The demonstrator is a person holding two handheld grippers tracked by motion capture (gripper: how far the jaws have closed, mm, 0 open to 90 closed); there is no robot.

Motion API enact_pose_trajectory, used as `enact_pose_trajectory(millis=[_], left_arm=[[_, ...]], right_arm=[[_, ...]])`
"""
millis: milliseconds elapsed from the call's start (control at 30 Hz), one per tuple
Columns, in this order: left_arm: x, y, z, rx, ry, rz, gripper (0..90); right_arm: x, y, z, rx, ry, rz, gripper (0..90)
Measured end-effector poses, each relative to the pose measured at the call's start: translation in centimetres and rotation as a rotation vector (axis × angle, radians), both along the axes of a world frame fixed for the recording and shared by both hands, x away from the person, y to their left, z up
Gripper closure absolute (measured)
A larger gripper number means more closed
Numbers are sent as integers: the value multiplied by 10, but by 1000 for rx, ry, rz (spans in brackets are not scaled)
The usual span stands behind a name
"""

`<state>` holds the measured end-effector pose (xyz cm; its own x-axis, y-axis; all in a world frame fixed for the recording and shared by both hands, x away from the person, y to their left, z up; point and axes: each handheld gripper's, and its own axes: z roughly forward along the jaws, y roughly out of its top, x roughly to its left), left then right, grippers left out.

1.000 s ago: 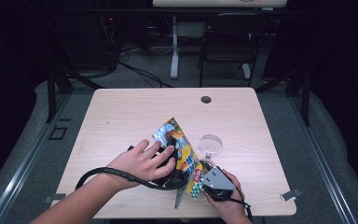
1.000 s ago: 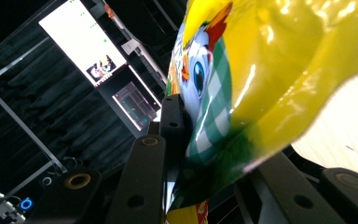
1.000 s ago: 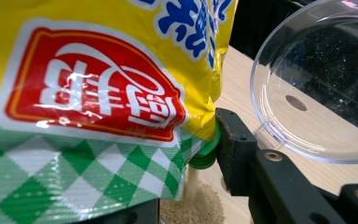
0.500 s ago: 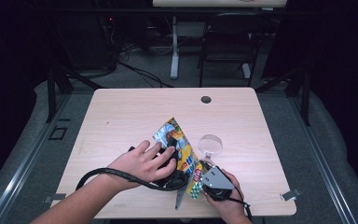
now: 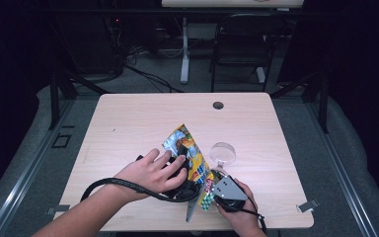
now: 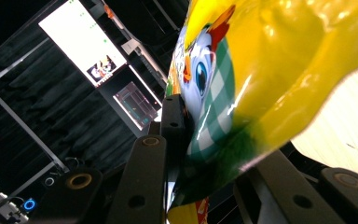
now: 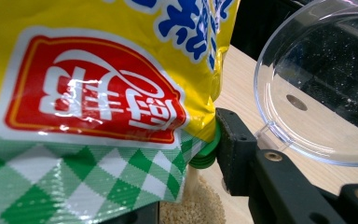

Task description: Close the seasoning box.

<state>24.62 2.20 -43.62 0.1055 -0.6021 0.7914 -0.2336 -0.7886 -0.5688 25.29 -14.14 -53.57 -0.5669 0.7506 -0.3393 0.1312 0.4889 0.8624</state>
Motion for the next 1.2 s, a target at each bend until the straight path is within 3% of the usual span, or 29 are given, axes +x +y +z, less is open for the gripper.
enact_pose_trajectory(millis=[200,267,1200], left_arm=[[0,0,-1,-3,0,0,786],[-1,-1,0,17,-9,6,787],[-5,-4,3,14,-4,-8,787]], right_arm=[[0,0,0,-8,-1,-1,708],[1,0,0,-8,-2,-2,708],[1,0,-1,-12,-10,1,707]])
